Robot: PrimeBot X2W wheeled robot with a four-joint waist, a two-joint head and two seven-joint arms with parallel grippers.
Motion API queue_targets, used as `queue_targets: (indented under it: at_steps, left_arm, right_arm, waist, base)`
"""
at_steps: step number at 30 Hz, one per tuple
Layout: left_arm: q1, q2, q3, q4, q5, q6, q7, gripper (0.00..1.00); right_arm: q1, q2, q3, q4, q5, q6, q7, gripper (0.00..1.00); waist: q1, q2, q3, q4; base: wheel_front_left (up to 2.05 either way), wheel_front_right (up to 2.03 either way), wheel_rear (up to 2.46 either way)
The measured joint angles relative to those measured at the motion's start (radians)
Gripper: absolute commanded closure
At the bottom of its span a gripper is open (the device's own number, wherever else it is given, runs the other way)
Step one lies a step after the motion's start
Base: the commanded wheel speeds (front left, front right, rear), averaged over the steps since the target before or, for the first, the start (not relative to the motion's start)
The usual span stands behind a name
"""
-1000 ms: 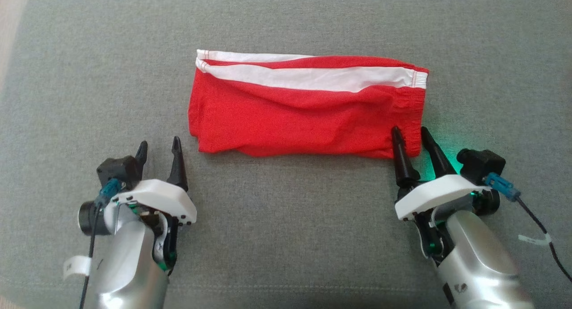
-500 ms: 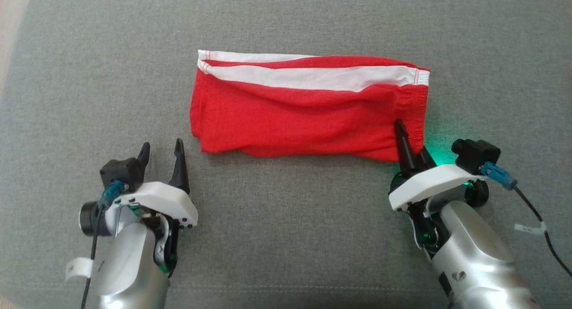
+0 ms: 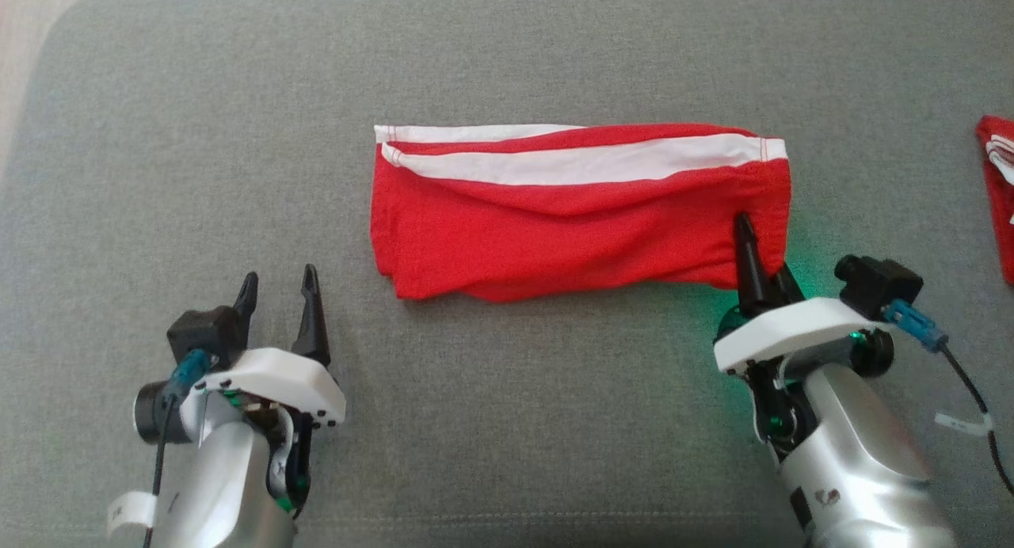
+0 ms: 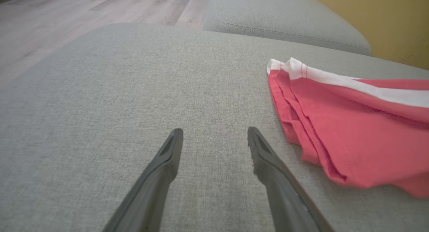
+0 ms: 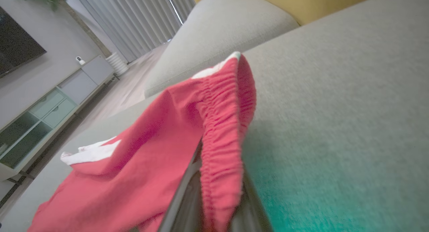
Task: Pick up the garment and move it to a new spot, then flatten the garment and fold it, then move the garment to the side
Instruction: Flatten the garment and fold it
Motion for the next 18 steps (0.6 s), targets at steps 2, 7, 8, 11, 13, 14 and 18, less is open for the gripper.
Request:
queue_targets:
  at_steps: [2,7,8,11,13,14,18]
  left_arm:
    - [0.002,0.000,-0.002,-0.004,0.000,0.001,0.000,0.00]
    - [0.028,0.000,-0.034,-0.021,-0.025,0.001,0.000,0.00]
    - [0.034,0.000,-0.038,-0.022,-0.031,0.002,0.000,0.00]
    - [0.047,0.000,-0.062,-0.022,-0.053,0.012,0.000,0.00]
    - [0.050,0.000,-0.071,-0.023,-0.059,0.018,0.000,0.00]
    - [0.053,0.000,-0.076,-0.023,-0.064,0.019,0.000,0.00]
    - [0.064,0.000,-0.106,-0.024,-0.089,0.028,0.000,0.00]
  right_arm:
    - [-0.002,0.000,0.003,-0.013,-0.002,0.000,0.000,1.00]
    - [-0.005,-0.002,0.077,-0.084,0.009,0.000,0.004,1.00]
    - [-0.008,-0.002,0.097,-0.099,0.013,0.000,0.010,1.00]
    - [-0.032,-0.002,0.168,-0.150,0.014,0.000,0.047,1.00]
    - [-0.049,-0.003,0.195,-0.157,0.013,0.000,0.071,1.00]
    - [-0.054,-0.003,0.206,-0.159,0.010,0.000,0.080,1.00]
    - [-0.071,-0.004,0.246,-0.144,-0.003,0.000,0.116,1.00]
  waist:
    - [0.0000,0.0000,-0.003,0.001]
    - [0.0000,0.0000,-0.013,0.023]
    - [0.0000,0.0000,-0.015,0.031]
    - [0.0000,0.0000,-0.023,0.069]
    - [0.0000,0.0000,-0.026,0.094]
    - [0.0000,0.0000,-0.028,0.107]
    - [0.0000,0.0000,-0.030,0.169]
  base:
    - [0.00,0.00,0.00]
    - [0.00,0.00,0.00]
    - [0.00,0.00,0.00]
    - [0.00,0.00,0.00]
    - [0.00,0.00,0.00]
    - [0.00,0.00,0.00]
    - [0.00,0.00,0.00]
